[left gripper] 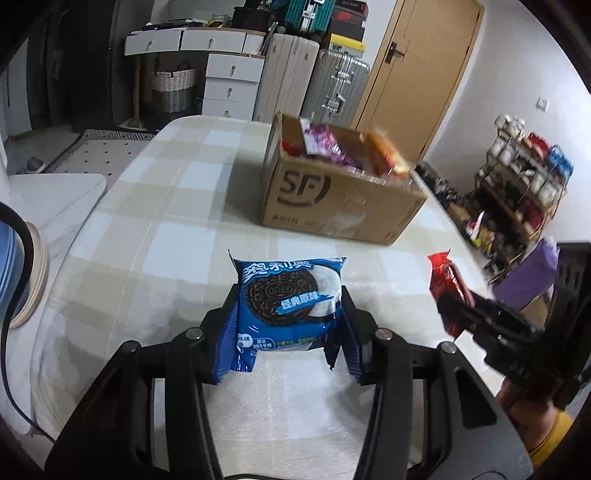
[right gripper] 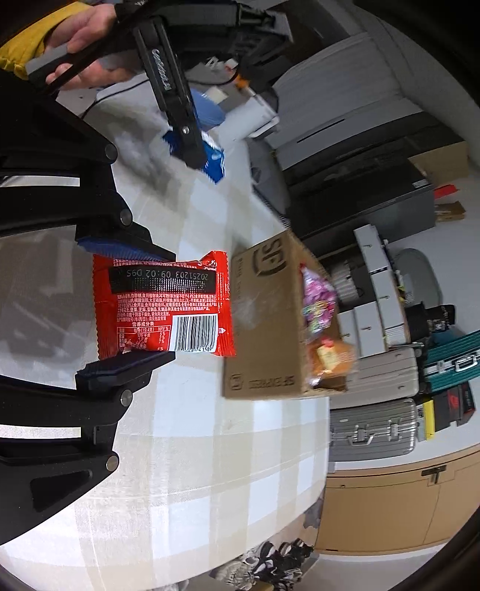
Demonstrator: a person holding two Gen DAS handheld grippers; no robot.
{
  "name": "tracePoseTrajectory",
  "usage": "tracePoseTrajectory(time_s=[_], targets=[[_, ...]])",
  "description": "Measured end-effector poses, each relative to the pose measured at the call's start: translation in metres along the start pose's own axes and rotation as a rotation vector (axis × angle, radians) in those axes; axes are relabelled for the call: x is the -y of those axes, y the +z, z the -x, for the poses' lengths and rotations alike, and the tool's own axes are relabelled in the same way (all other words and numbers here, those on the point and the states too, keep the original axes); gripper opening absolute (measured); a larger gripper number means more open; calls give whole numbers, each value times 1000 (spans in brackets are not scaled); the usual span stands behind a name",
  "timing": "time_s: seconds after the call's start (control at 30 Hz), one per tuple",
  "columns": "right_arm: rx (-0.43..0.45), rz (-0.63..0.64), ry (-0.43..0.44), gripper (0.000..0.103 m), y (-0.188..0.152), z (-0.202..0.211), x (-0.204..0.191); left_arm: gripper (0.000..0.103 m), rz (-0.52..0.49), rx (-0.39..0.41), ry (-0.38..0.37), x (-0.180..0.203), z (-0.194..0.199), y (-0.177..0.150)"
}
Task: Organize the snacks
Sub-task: 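Carry the cookie and wafer packets over the box with both grippers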
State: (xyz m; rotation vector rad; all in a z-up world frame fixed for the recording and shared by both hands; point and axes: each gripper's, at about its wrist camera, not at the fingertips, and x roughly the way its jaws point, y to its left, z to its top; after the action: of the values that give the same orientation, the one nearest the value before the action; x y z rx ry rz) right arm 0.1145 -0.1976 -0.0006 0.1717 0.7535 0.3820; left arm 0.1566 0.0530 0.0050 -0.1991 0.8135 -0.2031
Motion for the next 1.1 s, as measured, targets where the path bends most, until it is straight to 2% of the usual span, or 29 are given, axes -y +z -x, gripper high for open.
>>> tracePoseTrajectory(time_s=[0.2, 0.33, 0.5, 0.63, 0.77, 0.83, 1.03, 1.1], targets=[[40, 6, 35, 45, 21, 15, -10, 45, 7, 24, -51, 6, 13, 36], [52, 43, 25, 45, 45, 18, -16, 45, 13, 27, -103, 12, 18, 75], [73, 111, -17, 45, 84, 12, -22, 45, -7, 56, -117, 21, 15, 130], [75, 164, -77, 45, 111, -4, -23, 45, 44, -2, -190, 22, -10, 176], [62, 199, -122, 45, 130, -24, -24, 45, -74, 12, -90, 42, -37, 206], [61, 210, -129, 45, 137, -33, -23, 45, -105, -13, -96, 50, -56, 216], [7, 222, -94, 45, 150, -66, -12, 45, -106, -85, -128, 58, -116, 245], [-15, 221, -68, 45, 155, -77, -9, 45, -107, -115, -168, 59, -134, 254]])
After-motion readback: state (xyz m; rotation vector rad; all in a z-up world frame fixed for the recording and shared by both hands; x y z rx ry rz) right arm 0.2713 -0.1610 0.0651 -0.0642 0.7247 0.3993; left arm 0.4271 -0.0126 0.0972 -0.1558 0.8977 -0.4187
